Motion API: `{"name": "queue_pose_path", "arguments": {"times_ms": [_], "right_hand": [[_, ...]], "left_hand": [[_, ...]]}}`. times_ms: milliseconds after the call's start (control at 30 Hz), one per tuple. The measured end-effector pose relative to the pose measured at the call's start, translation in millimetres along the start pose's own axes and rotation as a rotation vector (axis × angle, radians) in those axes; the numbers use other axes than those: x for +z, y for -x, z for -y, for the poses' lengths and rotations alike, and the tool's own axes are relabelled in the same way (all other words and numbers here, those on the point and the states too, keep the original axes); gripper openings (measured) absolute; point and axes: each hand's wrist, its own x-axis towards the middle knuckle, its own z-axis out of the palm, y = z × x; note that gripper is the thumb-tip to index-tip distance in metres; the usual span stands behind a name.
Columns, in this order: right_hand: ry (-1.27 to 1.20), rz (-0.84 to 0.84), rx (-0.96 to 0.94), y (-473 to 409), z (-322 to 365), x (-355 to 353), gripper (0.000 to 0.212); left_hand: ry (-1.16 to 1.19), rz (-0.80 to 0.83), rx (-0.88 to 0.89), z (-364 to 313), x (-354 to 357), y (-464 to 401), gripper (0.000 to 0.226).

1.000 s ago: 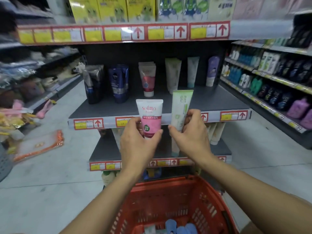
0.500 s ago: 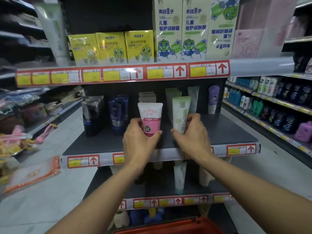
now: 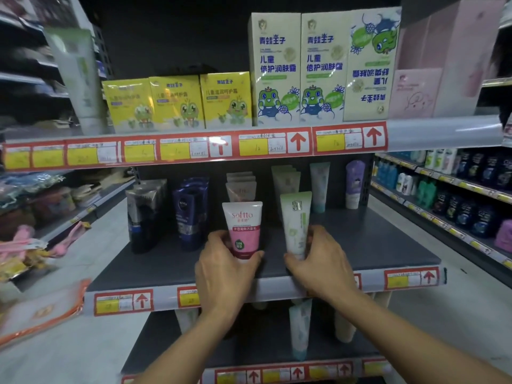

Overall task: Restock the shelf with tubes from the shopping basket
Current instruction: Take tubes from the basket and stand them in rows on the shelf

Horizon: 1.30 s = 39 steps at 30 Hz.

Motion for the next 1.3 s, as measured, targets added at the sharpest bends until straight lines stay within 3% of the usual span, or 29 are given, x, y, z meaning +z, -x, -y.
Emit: {"name": "queue_pose_path", "arguments": {"times_ms": [133,367,733,1133,1300], "right_hand": [[0.139,0.081,0.005,-13.7,-5.2,-3.6,0.04],[0.235,0.164,0.091,-57.7,-8.2,-1.4,0.063],[0.202,0.162,0.022,-88.8,-22.8,18.2,0.078],[0.175,0.124,-0.113,-90.0,-31.6,22.6,0.035],[0.18,0.113,-0.113,-91.2,-31.5,23.5,0.036]], "left_hand": [[-0.063,0.104,-0.061,-0.5,-1.8,-12.8,0.059],[-0.132,0.263,-0.142,-7.9,0.8,-45.8,0.059],[-0.022,0.28,-0.126,6.6,24.8,-72.6,0.055],[0.026,0.284,-0.091,20.8,33.5,-75.9,0.049],[0.038,0.29,-0.095,21.7,33.0,-75.5,0.051]]}}
